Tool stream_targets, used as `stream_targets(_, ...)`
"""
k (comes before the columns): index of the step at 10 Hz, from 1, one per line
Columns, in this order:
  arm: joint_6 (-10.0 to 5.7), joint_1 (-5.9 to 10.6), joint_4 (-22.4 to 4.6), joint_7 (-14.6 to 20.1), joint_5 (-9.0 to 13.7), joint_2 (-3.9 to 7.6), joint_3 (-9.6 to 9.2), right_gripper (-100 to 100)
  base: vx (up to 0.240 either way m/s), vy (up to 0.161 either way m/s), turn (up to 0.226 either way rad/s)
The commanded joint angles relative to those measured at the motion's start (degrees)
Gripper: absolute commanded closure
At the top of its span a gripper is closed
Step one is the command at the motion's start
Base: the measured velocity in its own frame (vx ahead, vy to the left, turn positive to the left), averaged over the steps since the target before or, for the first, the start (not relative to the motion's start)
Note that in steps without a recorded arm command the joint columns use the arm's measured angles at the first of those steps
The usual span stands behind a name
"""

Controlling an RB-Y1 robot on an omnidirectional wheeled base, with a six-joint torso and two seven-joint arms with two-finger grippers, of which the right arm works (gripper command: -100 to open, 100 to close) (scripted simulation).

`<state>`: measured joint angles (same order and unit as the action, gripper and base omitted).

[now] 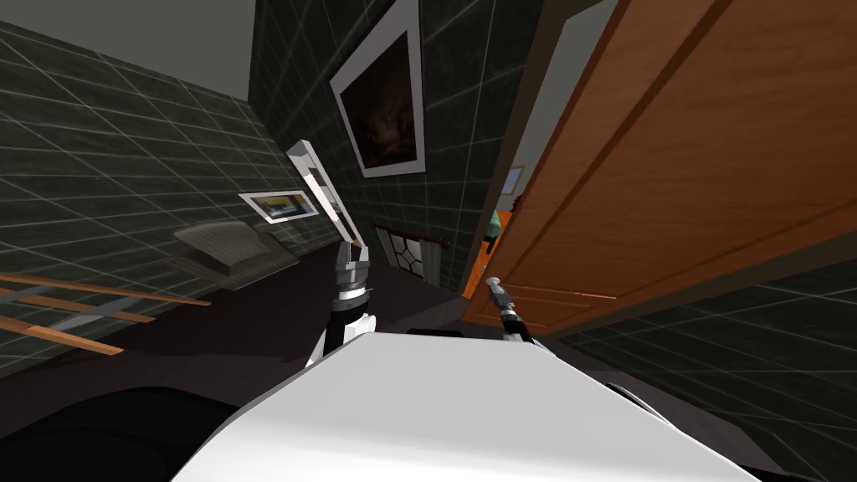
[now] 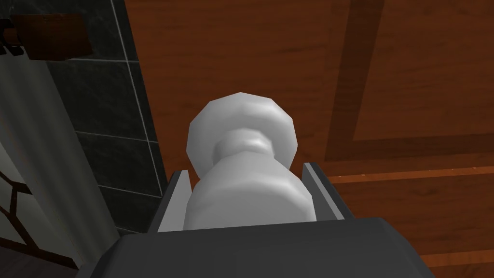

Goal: Pull the door open

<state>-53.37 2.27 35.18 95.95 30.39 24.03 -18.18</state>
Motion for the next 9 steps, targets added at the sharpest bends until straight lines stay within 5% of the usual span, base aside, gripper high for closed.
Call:
stream_targets(1,-0.65,-0.42,0.7,1.7,-0.6,0.95,-1.37,100,-0.221,-0.051,0.12)
stream_targets(3,-0.61,-0.39,0.6,1.8,-0.6,1.16,-1.5,100,-0.152,-0.048,0.054)
stream_targets(9,-6.46,-2.41,-0.5,8.0,-3.5,5.0,-7.01,100,-0.213,-0.06,0.099)
